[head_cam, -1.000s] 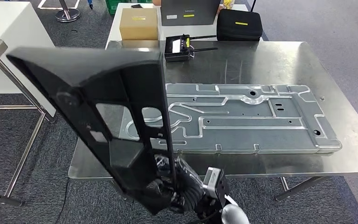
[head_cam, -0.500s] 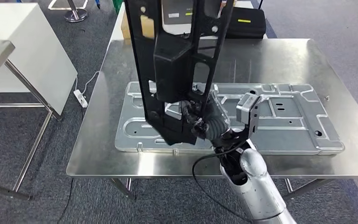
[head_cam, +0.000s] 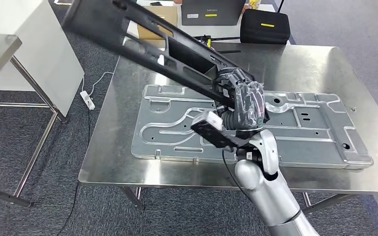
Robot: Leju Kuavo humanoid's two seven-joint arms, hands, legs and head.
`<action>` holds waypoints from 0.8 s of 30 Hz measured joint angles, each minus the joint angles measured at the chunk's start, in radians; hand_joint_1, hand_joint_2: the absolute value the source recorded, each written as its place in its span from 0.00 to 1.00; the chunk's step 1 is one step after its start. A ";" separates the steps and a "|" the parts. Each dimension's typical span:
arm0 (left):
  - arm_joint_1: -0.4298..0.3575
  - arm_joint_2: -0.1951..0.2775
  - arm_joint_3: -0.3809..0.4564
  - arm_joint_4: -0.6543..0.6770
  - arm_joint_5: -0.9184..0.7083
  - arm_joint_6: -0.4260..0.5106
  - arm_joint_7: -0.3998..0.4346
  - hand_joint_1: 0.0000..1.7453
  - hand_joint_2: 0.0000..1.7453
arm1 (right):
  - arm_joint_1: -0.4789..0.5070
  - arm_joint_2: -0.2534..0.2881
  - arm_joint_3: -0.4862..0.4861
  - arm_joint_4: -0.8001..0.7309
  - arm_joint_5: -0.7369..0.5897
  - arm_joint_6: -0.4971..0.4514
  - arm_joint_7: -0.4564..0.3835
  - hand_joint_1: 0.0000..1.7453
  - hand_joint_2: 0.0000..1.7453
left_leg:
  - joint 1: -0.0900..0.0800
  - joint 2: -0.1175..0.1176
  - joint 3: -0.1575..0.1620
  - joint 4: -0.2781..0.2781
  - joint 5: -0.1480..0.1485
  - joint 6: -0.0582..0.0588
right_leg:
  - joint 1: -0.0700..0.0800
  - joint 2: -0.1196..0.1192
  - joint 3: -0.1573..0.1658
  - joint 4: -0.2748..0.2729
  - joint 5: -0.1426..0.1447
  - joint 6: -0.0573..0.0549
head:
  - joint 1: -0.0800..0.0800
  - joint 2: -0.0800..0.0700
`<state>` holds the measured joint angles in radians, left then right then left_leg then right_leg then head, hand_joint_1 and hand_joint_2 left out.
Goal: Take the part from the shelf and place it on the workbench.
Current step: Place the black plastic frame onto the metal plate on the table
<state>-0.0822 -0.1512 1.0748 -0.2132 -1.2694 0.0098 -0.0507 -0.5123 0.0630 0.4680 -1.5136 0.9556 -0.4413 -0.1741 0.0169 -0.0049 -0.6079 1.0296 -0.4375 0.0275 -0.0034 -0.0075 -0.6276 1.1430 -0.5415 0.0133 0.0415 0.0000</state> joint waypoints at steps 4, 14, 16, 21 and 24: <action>-0.002 0.000 -0.006 0.000 -0.004 -0.001 0.000 0.00 1.00 | 0.013 -0.002 0.035 0.060 0.136 -0.059 0.030 1.00 1.00 | 0.000 -0.002 0.000 0.000 -0.001 0.003 | -0.005 0.002 -0.092 0.174 -0.047 0.007 | 0.000 0.000; -0.004 -0.004 -0.014 0.000 -0.021 -0.002 0.011 0.00 1.00 | 0.023 0.002 0.070 0.174 0.369 -0.153 0.103 1.00 1.00 | -0.001 -0.005 -0.013 0.029 -0.025 -0.035 | 0.001 0.006 0.037 -0.124 0.089 -0.035 | 0.000 0.000; -0.004 -0.004 -0.014 0.000 -0.022 -0.002 0.011 0.00 1.00 | 0.024 0.005 0.072 0.187 0.378 -0.156 0.106 1.00 1.00 | 0.000 -0.003 -0.060 0.136 -0.086 -0.040 | 0.000 0.004 0.039 -0.128 0.093 -0.043 | 0.000 0.000; -0.001 -0.004 -0.016 0.000 -0.027 -0.003 0.005 0.00 1.00 | 0.034 0.007 0.075 0.256 0.439 -0.176 0.126 1.00 1.00 | 0.000 -0.002 -0.089 0.203 -0.075 -0.045 | 0.002 0.001 0.036 -0.117 0.087 -0.044 | -0.001 0.000; -0.004 -0.004 -0.023 0.000 -0.034 -0.006 -0.005 0.00 1.00 | 0.037 0.012 0.075 0.336 0.486 -0.212 0.144 1.00 1.00 | -0.002 0.000 -0.004 0.025 -0.012 -0.035 | 0.006 0.002 0.031 -0.103 0.080 -0.034 | 0.000 0.000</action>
<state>-0.0858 -0.1549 1.0516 -0.2132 -1.3036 0.0035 -0.0561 -0.4752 0.0746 0.5428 -1.1780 1.4414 -0.6537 -0.0302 0.0149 -0.0047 -0.6117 1.0548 -0.4494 -0.0079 0.0021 -0.0056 -0.5968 1.0397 -0.4617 -0.0204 0.0412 0.0000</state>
